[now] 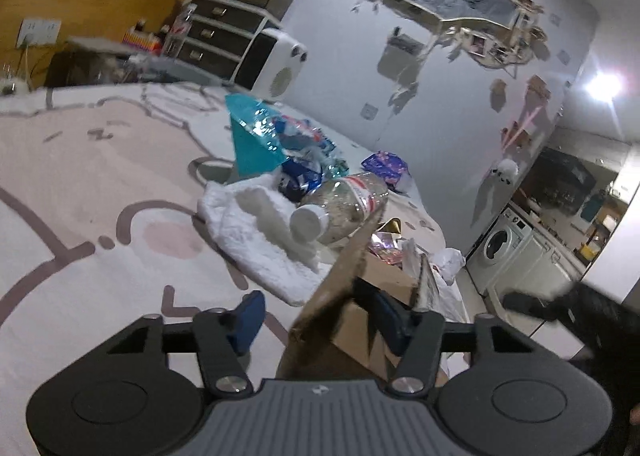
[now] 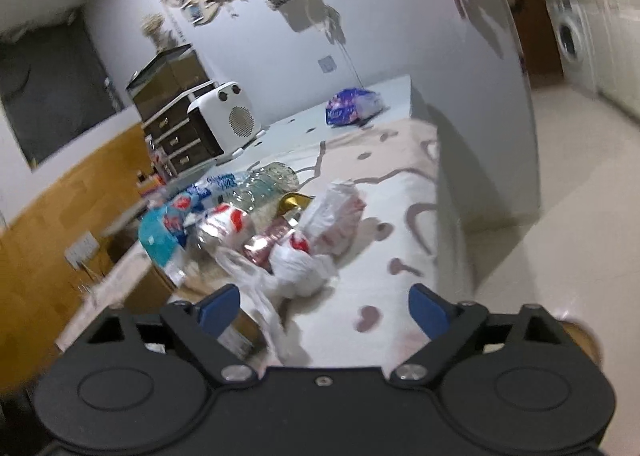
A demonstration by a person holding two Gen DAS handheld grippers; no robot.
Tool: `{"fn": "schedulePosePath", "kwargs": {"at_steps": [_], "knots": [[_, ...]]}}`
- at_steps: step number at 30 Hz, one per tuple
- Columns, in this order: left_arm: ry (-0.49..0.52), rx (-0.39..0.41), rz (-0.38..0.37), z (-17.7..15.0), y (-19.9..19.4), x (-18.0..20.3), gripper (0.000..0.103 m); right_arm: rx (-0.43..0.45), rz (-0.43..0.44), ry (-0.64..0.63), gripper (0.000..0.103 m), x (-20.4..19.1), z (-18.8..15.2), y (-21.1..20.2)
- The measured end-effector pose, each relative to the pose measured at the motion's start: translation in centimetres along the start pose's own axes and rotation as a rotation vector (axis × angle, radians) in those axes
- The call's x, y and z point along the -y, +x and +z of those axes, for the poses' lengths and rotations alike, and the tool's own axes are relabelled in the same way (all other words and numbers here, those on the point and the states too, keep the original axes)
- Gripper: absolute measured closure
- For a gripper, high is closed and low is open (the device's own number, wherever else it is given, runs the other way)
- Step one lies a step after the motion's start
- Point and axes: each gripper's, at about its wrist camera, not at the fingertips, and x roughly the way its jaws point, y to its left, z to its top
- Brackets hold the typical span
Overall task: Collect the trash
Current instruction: 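Grasp the cardboard box with the left tool while the right tool grasps the white plastic bag, then carry the cardboard box and white bag with both tools over the yellow wastebasket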
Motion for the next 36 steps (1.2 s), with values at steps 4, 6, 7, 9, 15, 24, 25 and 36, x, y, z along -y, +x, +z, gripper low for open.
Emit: {"fn": "schedulePosePath", "kwargs": {"at_steps": [4, 6, 7, 9, 15, 24, 25, 36], "knots": [[0.031, 0.013, 0.008, -0.4, -0.4, 0.8, 0.060, -0.034, 0.009, 0.073, 0.017, -1.1, 0.4, 2.4], [0.036, 0.017, 0.014, -0.5, -0.6, 1.1, 0.061, -0.055, 0.010, 0.105, 0.017, -1.7, 0.4, 3.6], [0.040, 0.020, 0.018, -0.6, -0.7, 1.2, 0.062, -0.062, 0.007, 0.121, 0.017, -1.9, 0.4, 4.2], [0.046, 0.023, 0.023, -0.7, -0.8, 1.3, 0.063, -0.064, -0.009, 0.141, 0.017, -2.5, 0.3, 5.5], [0.004, 0.023, 0.022, -0.6, -0.9, 0.5, 0.067, -0.085, -0.055, 0.115, 0.019, -4.0, -0.8, 8.8], [0.010, 0.022, 0.082, 0.0, -0.3, 0.9, 0.098, -0.093, -0.028, 0.096, 0.074, -2.2, -1.1, 8.2], [0.018, 0.017, 0.092, -0.3, -0.3, 1.1, 0.098, -0.108, -0.013, 0.099, 0.095, -1.9, -1.2, 8.0], [0.021, 0.017, 0.127, -1.4, -1.4, 2.0, 0.101, -0.108, 0.001, -0.007, 0.099, 0.4, -2.5, 3.0]]}}
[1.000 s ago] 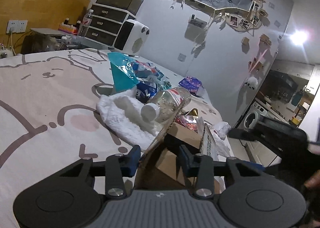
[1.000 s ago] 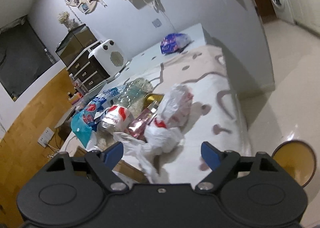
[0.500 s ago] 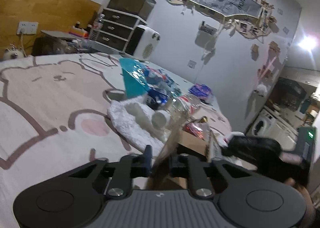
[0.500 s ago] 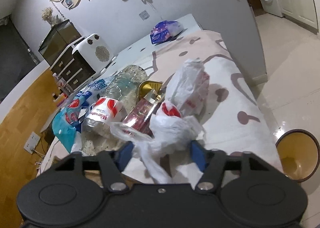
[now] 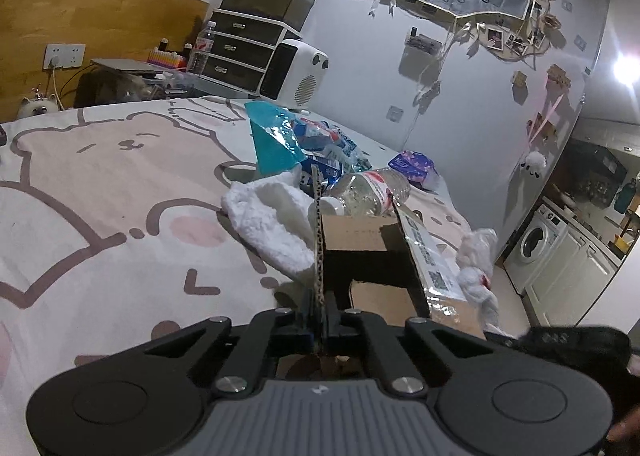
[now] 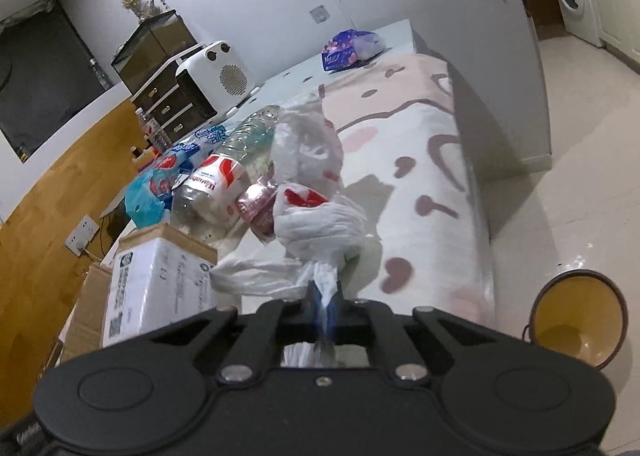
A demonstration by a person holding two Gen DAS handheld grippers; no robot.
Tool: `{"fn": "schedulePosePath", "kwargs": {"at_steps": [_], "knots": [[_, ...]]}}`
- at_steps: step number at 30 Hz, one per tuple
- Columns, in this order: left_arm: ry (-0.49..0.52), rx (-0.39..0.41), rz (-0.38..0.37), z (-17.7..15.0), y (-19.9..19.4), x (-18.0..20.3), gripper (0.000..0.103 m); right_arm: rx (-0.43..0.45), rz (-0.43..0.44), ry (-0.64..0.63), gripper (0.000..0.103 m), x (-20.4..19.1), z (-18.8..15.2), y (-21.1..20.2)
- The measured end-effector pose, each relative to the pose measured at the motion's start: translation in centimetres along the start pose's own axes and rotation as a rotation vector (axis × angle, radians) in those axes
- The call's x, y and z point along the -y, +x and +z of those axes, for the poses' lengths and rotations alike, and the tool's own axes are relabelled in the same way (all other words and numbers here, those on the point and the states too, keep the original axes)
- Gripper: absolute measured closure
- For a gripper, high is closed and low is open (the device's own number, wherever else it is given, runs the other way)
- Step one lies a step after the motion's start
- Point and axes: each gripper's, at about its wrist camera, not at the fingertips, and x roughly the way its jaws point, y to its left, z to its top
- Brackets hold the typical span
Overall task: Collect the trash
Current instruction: 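Carry the cardboard box and white bag with both tools over the yellow wastebasket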
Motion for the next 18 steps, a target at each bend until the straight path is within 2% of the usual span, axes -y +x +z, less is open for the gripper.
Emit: {"fn": "schedulePosePath", "kwargs": {"at_steps": [4, 8, 10, 11, 18], "knots": [[0.002, -0.001, -0.001, -0.2, -0.4, 0.3, 0.101, -0.005, 0.004, -0.045, 0.099, 0.7, -0.9, -2.2], [0.001, -0.001, 0.002, -0.3, -0.5, 0.5, 0.100, -0.020, 0.043, -0.089, 0.097, 0.7, -1.8, -4.0], [0.000, -0.002, 0.005, -0.3, -0.5, 0.5, 0.100, -0.017, 0.058, -0.084, 0.086, 0.8, -2.0, -4.5], [0.000, -0.002, 0.006, -0.3, -0.5, 0.5, 0.100, -0.011, 0.061, -0.072, 0.075, 0.9, -2.0, -4.8], [-0.003, -0.018, 0.013, -0.4, 0.0, 0.5, 0.100, 0.039, 0.109, 0.133, 0.050, 1.9, -1.0, -5.3]]}}
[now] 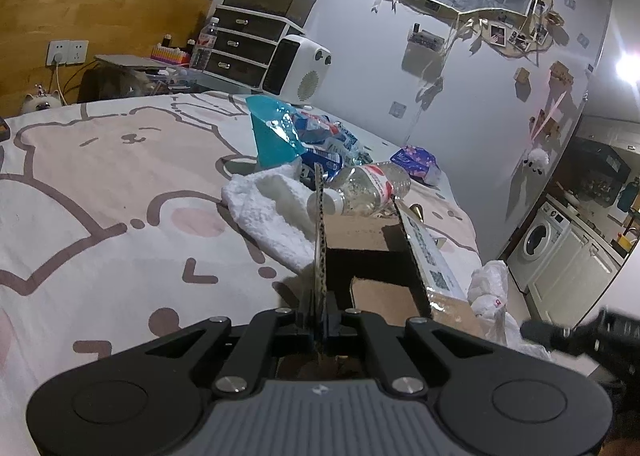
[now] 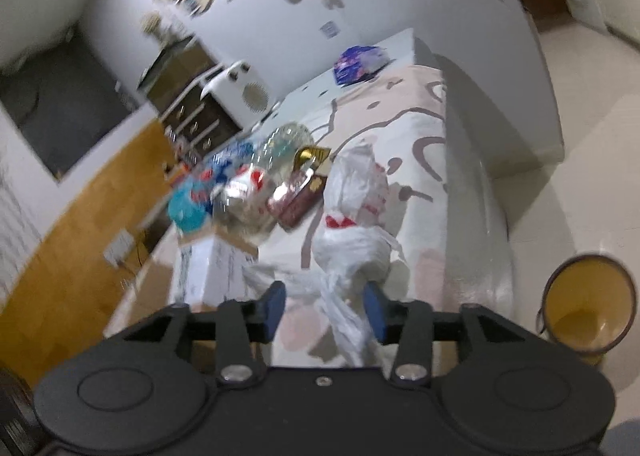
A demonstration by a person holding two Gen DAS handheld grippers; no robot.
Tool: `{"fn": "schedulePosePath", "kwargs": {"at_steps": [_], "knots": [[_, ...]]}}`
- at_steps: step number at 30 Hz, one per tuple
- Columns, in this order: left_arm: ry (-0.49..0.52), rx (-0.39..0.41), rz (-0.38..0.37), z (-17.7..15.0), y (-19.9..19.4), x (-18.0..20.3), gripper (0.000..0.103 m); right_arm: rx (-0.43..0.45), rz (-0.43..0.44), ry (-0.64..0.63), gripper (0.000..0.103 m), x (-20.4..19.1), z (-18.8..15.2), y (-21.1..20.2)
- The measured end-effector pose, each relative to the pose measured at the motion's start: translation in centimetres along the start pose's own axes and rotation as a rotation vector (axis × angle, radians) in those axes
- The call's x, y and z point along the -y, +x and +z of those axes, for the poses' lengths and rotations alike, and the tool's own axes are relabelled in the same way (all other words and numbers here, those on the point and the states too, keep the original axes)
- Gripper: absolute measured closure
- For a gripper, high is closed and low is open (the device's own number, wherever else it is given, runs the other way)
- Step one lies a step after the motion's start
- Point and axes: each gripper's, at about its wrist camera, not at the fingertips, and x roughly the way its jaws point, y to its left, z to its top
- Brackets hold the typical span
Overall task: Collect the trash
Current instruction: 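Carry the cardboard box and white bag with both tools over the yellow wastebasket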
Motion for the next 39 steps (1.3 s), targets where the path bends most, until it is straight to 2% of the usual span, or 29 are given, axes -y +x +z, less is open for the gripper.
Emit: {"fn": "schedulePosePath", "kwargs": {"at_steps": [5, 10, 13, 18, 22, 27, 39], "knots": [[0.015, -0.007, -0.002, 0.0, 0.3, 0.3, 0.099, 0.026, -0.067, 0.028, 0.030, -1.3, -0.1, 1.8], [0.031, -0.008, -0.003, 0.0, 0.4, 0.3, 0.099, 0.040, -0.154, 0.006, 0.029, -1.8, -0.7, 3.7], [0.033, -0.009, -0.005, 0.0, 0.5, 0.2, 0.099, 0.061, -0.174, -0.063, 0.033, -1.9, -1.0, 4.4], [0.048, -0.012, 0.000, -0.1, 0.5, 0.6, 0.099, 0.060, -0.204, -0.214, 0.051, -2.4, -1.7, 4.5], [0.045, -0.014, 0.009, -0.1, 0.3, 0.8, 0.100, 0.044, -0.197, -0.272, 0.053, -2.6, -2.0, 4.1], [0.046, -0.007, 0.003, -0.3, -0.2, 1.2, 0.101, 0.022, -0.158, -0.272, 0.055, -2.3, -2.0, 3.1], [0.082, 0.041, -0.012, -0.3, -2.6, 3.7, 0.101, 0.079, -0.146, -0.265, 0.056, -1.3, -1.3, -0.9]]}}
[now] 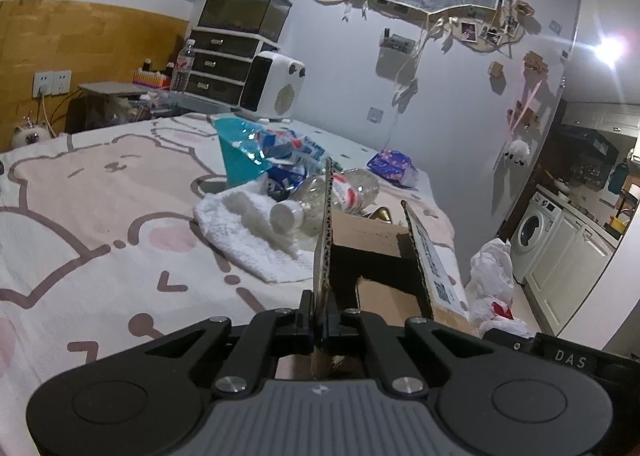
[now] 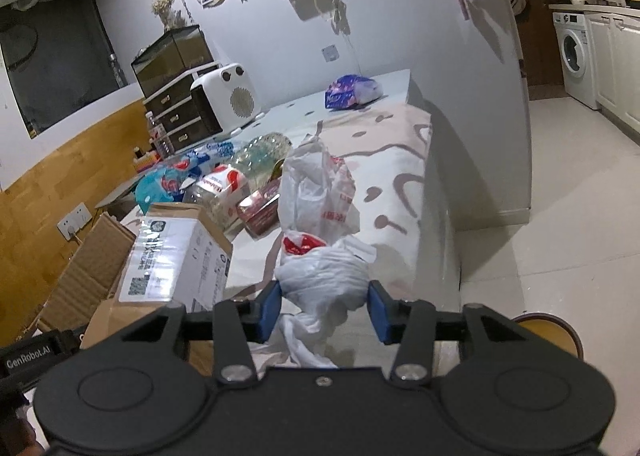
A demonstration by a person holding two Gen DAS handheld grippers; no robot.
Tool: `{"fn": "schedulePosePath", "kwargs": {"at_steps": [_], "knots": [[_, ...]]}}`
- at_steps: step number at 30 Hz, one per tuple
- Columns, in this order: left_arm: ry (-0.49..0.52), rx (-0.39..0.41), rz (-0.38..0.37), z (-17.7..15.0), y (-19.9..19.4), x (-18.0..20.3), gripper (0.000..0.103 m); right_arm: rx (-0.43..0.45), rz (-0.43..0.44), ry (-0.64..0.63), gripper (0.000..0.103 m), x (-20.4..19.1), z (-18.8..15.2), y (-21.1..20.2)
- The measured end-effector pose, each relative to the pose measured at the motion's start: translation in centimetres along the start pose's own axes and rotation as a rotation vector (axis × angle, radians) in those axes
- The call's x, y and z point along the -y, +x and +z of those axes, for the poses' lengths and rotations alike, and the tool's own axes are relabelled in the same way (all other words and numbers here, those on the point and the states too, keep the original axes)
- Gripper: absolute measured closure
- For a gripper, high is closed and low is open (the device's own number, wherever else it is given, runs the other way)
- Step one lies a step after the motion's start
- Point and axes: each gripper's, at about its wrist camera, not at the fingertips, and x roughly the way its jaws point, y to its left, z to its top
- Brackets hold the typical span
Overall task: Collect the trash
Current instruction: 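Carry the cardboard box and white bag with both tools over the yellow wastebasket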
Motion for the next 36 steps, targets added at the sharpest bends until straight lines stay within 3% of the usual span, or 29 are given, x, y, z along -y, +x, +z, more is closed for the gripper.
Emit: {"fn": "schedulePosePath", "kwargs": {"at_steps": [14, 25, 36], "knots": [[0.066, -0.015, -0.102, -1.5, 0.6, 7.5, 0.101, 0.067, -0.077, 0.010, 0.056, 6.2, 0.8, -5.3], [0.158, -0.091, -0.176, -5.4, 3.2, 15.6, 0.101, 0.096, -0.203, 0.028, 0.055, 14.4, 0.8, -9.0], [0.263, -0.178, -0.206, -11.0, 7.6, 22.6, 0.101, 0.052, -0.320, 0.037, 0.055, 22.3, -1.0, -8.8]]}}
